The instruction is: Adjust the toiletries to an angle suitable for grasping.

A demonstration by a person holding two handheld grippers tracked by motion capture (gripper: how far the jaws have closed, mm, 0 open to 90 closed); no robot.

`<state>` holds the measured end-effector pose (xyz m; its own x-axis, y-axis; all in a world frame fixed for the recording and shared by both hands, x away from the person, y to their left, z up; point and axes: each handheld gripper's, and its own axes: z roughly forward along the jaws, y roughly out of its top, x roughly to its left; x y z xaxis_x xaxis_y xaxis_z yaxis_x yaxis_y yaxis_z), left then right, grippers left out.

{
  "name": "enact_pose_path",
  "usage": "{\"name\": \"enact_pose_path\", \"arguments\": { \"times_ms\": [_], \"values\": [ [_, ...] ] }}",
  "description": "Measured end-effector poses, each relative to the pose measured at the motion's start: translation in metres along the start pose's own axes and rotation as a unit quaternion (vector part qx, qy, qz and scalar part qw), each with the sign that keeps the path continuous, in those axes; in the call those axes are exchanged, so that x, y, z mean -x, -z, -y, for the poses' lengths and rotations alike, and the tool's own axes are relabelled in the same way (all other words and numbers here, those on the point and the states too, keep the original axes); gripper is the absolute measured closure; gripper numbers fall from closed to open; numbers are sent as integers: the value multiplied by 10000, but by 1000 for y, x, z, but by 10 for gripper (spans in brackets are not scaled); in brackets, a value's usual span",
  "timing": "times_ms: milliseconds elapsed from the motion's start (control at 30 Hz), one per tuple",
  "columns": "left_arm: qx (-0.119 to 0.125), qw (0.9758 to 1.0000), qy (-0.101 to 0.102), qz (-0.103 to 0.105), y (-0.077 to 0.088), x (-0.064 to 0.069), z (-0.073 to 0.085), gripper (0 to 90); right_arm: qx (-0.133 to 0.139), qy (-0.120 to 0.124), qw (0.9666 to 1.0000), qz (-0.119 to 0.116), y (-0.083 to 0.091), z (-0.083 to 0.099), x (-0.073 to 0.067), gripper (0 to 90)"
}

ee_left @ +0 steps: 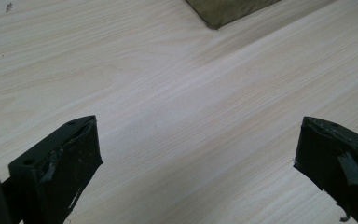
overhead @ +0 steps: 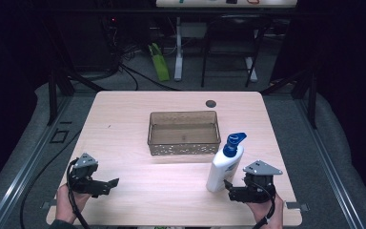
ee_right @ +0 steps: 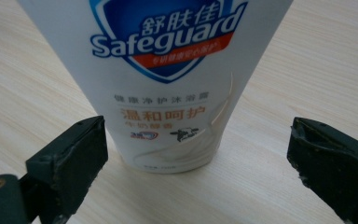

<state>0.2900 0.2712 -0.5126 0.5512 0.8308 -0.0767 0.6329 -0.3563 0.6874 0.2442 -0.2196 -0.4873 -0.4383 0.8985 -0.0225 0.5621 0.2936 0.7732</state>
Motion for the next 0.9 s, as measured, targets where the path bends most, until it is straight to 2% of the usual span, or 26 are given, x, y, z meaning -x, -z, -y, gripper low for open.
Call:
{"name": "enact_pose_path", "arguments": {
  "times_ms": [133, 233, 300, 333, 533, 833, 867, 900],
  "values": [
    [-28, 10000, -51, 18, -1, 0, 0, 0, 15, -65, 10000, 58, -4, -1, -2, 89],
    [-58, 10000, -18, 36, -1, 1, 0, 0, 29, -82, 9999, 91, -7, -2, -4, 95],
    [-56, 10000, -18, 38, -1, 1, 0, 0, 33, -54, 9999, 96, -8, -2, -5, 103],
    [-60, 10000, -19, 33, -1, 1, 0, 0, 49, -1, 9999, 106, -8, -3, -6, 138],
    [-52, 10000, -4, 13, -1, 2, 0, 0, 18, -10, 9999, 129, -11, -3, -6, 159],
    [-107, 9999, -29, 23, -2, 1, 0, 0, -83, -33, 9997, 220, -13, -2, 1, 353],
    [-107, 9999, -29, 23, -2, 1, 0, 0, -83, -33, 9997, 220, -13, -2, 1, 353],
    [-110, 9999, -29, 28, -2, 1, 0, 0, -90, -62, 9996, 256, -14, -2, 2, 399]
  ]
}}
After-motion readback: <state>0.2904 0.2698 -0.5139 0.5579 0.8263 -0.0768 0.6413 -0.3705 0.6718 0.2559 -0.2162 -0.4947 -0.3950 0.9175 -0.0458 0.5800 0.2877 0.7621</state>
